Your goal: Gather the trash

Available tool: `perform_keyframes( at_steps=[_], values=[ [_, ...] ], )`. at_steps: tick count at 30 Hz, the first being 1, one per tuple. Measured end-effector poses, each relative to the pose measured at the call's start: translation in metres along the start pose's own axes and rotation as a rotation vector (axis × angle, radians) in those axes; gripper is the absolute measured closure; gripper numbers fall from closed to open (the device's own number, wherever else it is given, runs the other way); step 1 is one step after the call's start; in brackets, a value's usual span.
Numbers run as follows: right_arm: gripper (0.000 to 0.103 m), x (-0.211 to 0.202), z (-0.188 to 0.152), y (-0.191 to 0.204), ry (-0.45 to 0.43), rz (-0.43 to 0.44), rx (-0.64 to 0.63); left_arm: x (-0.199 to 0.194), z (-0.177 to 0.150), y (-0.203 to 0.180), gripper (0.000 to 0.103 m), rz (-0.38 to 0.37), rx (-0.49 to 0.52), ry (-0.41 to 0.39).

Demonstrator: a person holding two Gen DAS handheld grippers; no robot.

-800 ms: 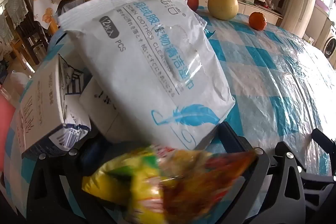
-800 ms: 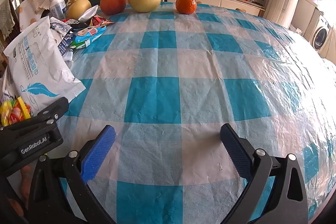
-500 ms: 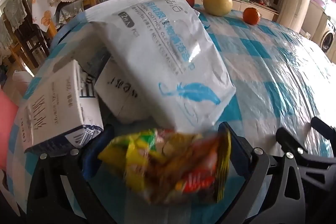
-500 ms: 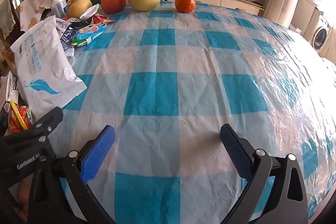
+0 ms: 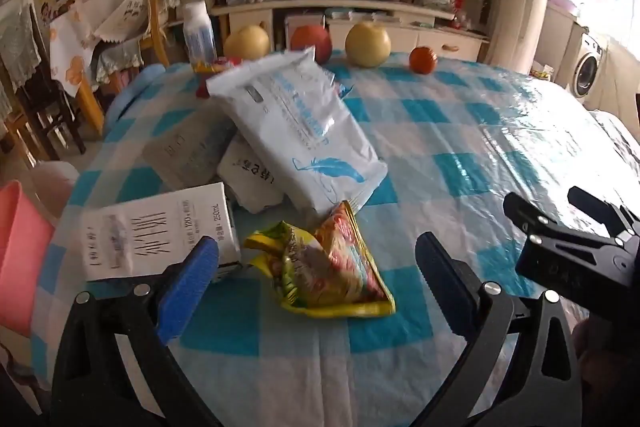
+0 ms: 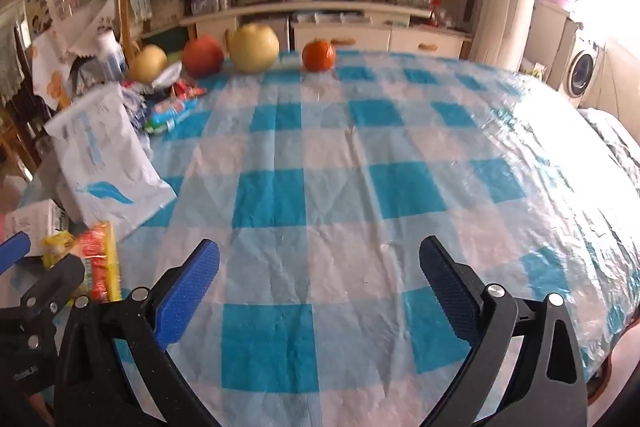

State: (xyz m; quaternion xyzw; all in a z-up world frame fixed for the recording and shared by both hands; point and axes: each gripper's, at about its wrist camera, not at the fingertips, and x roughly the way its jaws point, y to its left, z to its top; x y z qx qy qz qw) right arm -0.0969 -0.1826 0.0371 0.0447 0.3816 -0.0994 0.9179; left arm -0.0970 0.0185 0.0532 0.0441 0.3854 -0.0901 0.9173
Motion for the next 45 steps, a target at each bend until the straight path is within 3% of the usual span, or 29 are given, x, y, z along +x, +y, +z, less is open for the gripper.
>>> perform_keyframes(
  at_steps=[10,22,32,45],
  values=[
    [0.005,-0.065,-0.008,0.004,-0.154,0.009,-0.016,-0.065,-0.006,0.023,0.004,-0.055,-0.038,-0.142],
    [0.005,-0.111,-0.019,0.024,-0.269,-0.023,-0.078,-0.129,-0.019,0.057,0.004,0.006,-0.086,-0.295],
    [0.005,-0.133,-0.027,0.035,-0.332,-0.025,-0.121,-0.143,-0.026,0.086,0.004,0.04,-0.178,-0.33],
    [0.005,-0.141,-0.034,0.043,-0.384,-0.02,-0.174,-0.144,-0.033,0.092,0.004,0.081,-0.139,-0.364]
  ],
)
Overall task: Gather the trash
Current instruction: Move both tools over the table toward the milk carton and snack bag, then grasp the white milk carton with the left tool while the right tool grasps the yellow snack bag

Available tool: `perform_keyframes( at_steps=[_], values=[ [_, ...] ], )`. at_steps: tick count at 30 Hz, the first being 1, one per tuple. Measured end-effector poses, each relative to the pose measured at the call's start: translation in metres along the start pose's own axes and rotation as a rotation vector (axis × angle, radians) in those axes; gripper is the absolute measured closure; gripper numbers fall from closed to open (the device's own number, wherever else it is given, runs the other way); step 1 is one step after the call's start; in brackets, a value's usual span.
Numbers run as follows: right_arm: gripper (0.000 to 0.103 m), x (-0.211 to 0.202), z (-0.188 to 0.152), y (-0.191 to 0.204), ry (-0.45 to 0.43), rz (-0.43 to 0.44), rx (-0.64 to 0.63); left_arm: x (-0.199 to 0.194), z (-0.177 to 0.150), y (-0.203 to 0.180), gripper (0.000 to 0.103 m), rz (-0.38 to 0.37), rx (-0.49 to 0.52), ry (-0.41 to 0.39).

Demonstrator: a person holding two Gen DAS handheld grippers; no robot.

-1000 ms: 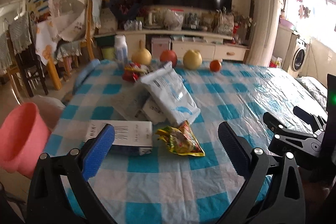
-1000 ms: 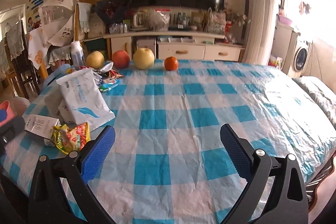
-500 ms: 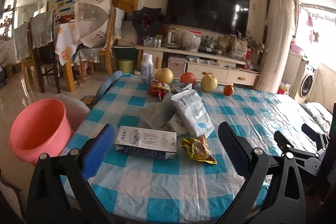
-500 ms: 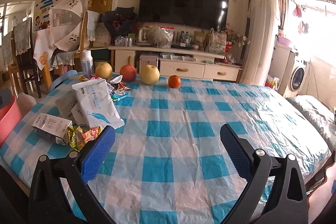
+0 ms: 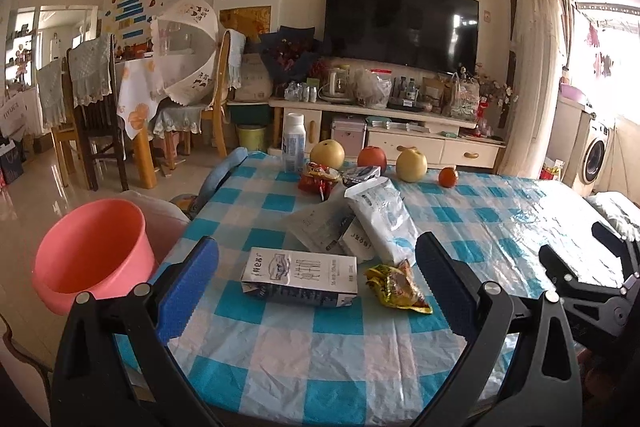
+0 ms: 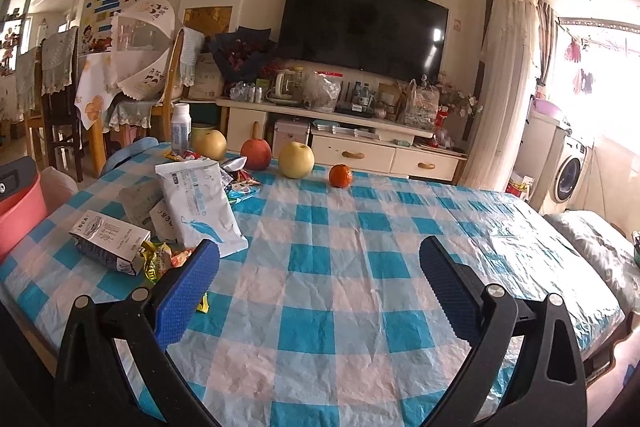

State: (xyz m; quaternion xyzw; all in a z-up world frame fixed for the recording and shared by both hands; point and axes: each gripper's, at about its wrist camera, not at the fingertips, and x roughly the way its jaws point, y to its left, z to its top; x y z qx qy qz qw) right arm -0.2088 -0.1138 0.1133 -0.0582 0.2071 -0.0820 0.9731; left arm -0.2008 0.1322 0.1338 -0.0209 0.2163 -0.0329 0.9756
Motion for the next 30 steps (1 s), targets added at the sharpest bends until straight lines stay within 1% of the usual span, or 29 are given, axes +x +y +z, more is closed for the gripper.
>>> perform_keyframes(
  at_steps=[2,6,8,12,15,18,20,22,24,25,27,30],
  values=[
    [0.005,0.001,-0.001,0.0,0.002,0.004,-0.002,0.002,-0.006,-0.005,0.004,0.004,0.0,0.007],
    [0.005,0.006,-0.004,0.001,0.019,0.029,-0.005,0.009,-0.011,-0.001,0.004,-0.012,0.017,0.034],
    [0.005,0.009,-0.006,0.001,0.031,0.067,-0.003,0.013,-0.012,0.003,0.004,-0.027,0.034,0.054],
    [0.005,0.02,-0.014,0.002,0.076,0.185,0.023,0.024,-0.016,0.012,0.004,-0.055,0.049,0.109],
    [0.005,0.029,-0.018,0.003,0.122,0.271,0.057,0.037,-0.022,0.023,0.004,-0.07,0.019,0.18],
    [0.005,0.038,-0.021,0.005,0.169,0.32,0.077,0.05,-0.026,0.037,0.004,-0.089,-0.06,0.246],
    [0.005,0.046,-0.023,0.006,0.207,0.354,0.094,0.06,-0.032,0.046,0.004,-0.113,-0.146,0.297],
    [0.005,0.056,-0.024,0.008,0.254,0.411,0.134,0.069,-0.036,0.052,0.004,-0.129,-0.214,0.336],
    [0.005,0.065,-0.026,0.009,0.298,0.451,0.171,0.077,-0.04,0.057,0.004,-0.143,-0.277,0.363],
    [0.005,0.07,-0.027,0.01,0.319,0.474,0.194,0.082,-0.041,0.061,0.004,-0.16,-0.337,0.382],
    [0.005,0.081,-0.03,0.012,0.36,0.528,0.24,0.091,-0.043,0.063,0.004,-0.18,-0.41,0.401],
    [0.005,0.092,-0.03,0.021,0.389,0.57,0.256,0.107,-0.045,0.062,0.004,-0.184,-0.491,0.427]
  ],
)
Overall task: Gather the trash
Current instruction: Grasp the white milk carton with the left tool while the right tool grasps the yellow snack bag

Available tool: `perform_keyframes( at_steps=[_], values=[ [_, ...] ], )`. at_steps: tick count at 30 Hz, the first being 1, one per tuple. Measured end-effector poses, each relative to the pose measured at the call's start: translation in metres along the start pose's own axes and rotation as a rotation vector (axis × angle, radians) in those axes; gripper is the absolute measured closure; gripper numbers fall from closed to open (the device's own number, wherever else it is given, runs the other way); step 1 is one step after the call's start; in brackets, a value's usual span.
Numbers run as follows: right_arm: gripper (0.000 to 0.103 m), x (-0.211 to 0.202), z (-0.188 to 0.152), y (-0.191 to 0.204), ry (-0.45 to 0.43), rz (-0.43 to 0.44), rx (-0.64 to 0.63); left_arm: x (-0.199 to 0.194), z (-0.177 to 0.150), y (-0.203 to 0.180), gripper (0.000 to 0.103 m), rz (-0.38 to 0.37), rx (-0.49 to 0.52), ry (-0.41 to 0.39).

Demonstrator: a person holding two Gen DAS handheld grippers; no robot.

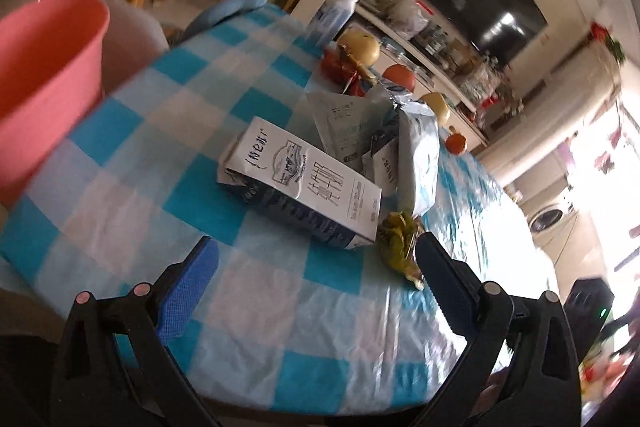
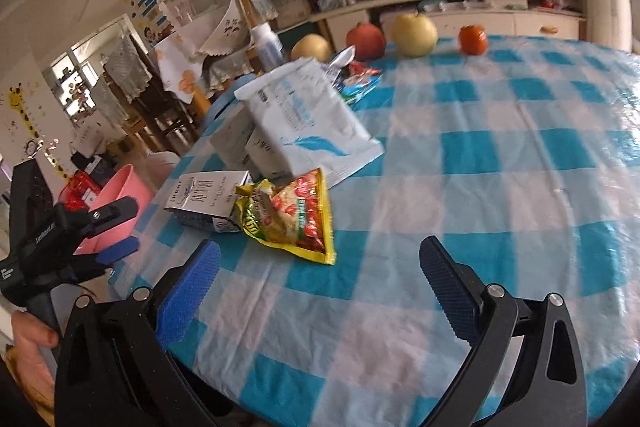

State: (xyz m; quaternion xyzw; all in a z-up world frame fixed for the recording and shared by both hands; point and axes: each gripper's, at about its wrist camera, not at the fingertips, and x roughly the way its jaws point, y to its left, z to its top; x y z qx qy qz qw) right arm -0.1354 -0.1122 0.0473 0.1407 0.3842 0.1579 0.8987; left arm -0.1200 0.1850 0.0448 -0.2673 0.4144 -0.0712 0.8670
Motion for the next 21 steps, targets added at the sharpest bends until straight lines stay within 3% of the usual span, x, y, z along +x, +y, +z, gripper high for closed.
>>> perform_keyframes(
  at_steps=[4,17,19,21],
  values=[
    [0.005,0.017,0.003,0.009,0.03,0.034,-0.034,0.017,0.008,-0.005,0.005,-0.008,-0.068,0.013],
    [0.007,0.058,0.016,0.006,0.087,0.08,-0.032,0.069,0.03,-0.024,0.005,0.208,-0.101,0.032],
    [0.018,0.063,0.018,0.008,0.094,0.095,-0.035,0.072,0.033,-0.025,0.005,0.22,-0.101,0.03],
    [0.02,0.068,0.019,0.012,0.105,0.1,-0.05,0.079,0.038,-0.027,0.005,0.247,-0.079,0.041]
  ],
)
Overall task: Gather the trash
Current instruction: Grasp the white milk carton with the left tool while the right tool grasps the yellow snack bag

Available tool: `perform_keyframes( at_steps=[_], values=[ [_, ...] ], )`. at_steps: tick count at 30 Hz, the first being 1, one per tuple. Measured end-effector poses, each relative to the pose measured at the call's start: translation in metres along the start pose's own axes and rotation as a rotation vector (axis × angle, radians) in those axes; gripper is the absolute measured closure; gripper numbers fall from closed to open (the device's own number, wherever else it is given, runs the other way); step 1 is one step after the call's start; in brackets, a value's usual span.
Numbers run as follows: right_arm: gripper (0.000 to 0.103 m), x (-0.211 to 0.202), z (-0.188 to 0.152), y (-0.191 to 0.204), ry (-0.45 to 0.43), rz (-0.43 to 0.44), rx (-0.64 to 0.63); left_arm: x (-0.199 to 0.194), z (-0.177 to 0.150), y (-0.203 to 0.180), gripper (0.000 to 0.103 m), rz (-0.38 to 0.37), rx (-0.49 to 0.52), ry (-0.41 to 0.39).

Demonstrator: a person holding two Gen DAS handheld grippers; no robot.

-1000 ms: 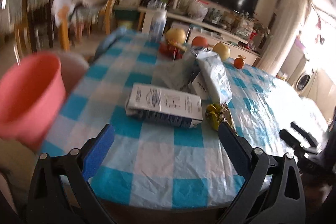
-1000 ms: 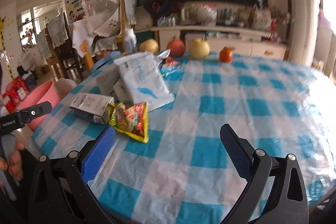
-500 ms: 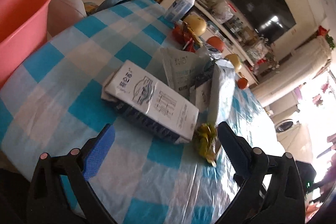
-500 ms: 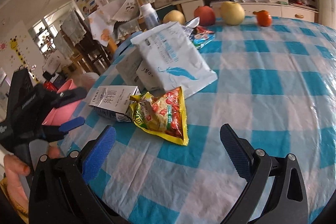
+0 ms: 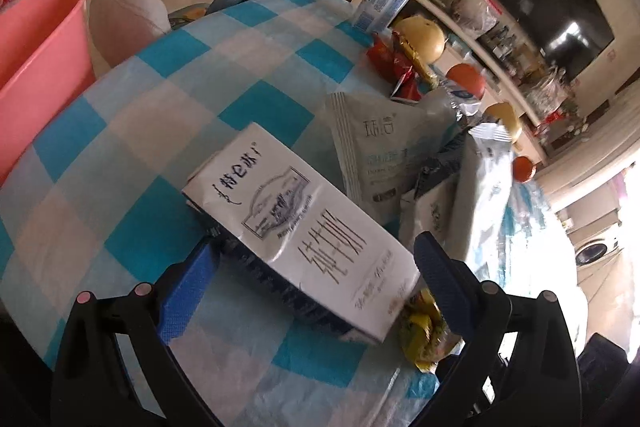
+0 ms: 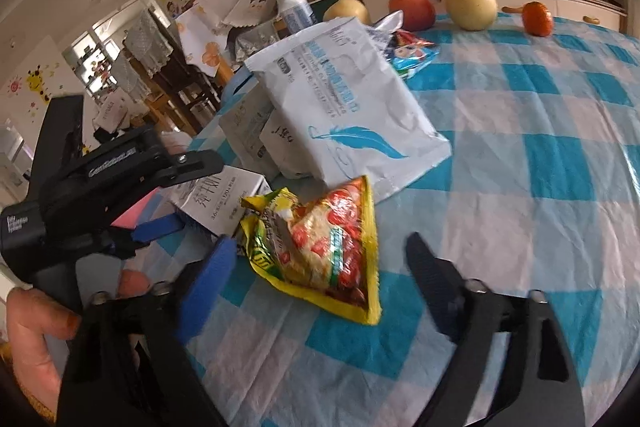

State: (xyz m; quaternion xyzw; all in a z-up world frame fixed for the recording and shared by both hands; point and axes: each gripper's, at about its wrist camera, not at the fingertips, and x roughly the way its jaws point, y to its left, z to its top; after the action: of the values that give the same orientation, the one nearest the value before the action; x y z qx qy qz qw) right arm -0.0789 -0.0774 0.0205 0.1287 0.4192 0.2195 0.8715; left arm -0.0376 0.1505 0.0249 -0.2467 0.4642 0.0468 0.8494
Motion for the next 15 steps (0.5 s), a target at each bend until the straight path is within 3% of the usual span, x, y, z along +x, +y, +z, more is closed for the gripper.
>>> perform_keyframes(
  at_steps=[4,9,11,15],
  values=[
    [0.02,0.007,0.002,0.003,0.011,-0.005,-0.016,0.013,0.009,-0.009,0.005,0.056,0.088,0.015],
    [0.02,0.01,0.003,0.003,0.015,-0.045,-0.042,0.036,0.016,-0.031,0.005,0.163,0.335,0.075],
    [0.02,0.01,0.004,0.004,0.018,-0.048,-0.05,0.031,0.014,-0.033,0.005,0.196,0.403,0.047],
    [0.019,0.013,0.005,0.004,0.026,-0.05,-0.053,0.018,0.008,-0.023,0.008,0.228,0.386,0.004]
  ],
)
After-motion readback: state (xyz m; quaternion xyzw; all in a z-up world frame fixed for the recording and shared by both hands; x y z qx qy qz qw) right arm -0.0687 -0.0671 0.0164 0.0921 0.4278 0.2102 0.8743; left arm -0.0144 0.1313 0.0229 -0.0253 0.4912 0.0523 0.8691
